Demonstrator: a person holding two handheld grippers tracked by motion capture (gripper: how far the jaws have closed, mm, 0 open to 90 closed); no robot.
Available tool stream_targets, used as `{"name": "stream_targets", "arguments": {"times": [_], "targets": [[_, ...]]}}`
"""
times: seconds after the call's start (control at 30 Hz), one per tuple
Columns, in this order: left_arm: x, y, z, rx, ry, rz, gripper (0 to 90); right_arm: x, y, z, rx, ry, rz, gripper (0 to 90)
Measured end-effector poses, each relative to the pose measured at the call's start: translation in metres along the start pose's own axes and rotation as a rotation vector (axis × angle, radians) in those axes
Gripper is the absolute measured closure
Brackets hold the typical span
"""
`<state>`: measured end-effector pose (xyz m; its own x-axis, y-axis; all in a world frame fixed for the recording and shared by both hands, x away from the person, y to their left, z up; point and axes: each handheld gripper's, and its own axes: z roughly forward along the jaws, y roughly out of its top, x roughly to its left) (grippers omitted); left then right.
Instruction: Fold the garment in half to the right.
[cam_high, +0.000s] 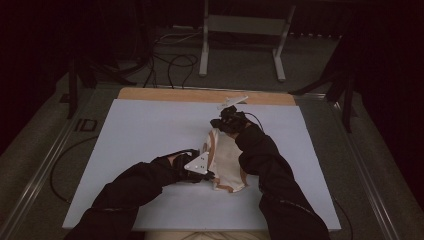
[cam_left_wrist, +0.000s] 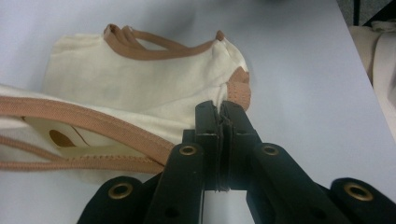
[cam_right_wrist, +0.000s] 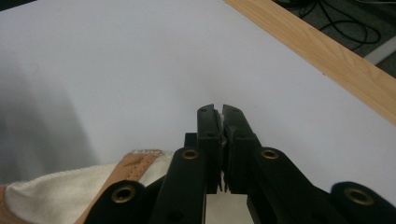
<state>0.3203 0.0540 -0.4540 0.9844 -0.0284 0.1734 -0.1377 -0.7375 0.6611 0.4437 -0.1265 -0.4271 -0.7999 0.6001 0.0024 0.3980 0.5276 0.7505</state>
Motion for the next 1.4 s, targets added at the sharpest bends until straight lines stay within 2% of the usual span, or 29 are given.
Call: {"name": "stream_targets", "arguments": {"times": [0.43, 0.67, 1.13, 1.4], "targets": [[0.004, 0.014, 0.016, 0.000, -0.034, 0.019, 87.6, -0.015, -0.019, -0.021, -0.013, -0.028, 0.032, 87.3], [0.008, 0.022, 0.033, 0.009, -0.058, 0.021, 87.5, -0.025, -0.036, -0.029, -0.015, -0.041, 0.067, 87.2], [0.011, 0.033, 0.062, 0.028, -0.085, 0.039, 87.5, -0.039, -0.058, -0.032, -0.009, -0.051, 0.106, 87.1], [0.010, 0.035, 0.073, 0.042, -0.093, 0.023, 87.4, -0.045, -0.071, -0.030, -0.006, -0.059, 0.126, 87.1]]}}
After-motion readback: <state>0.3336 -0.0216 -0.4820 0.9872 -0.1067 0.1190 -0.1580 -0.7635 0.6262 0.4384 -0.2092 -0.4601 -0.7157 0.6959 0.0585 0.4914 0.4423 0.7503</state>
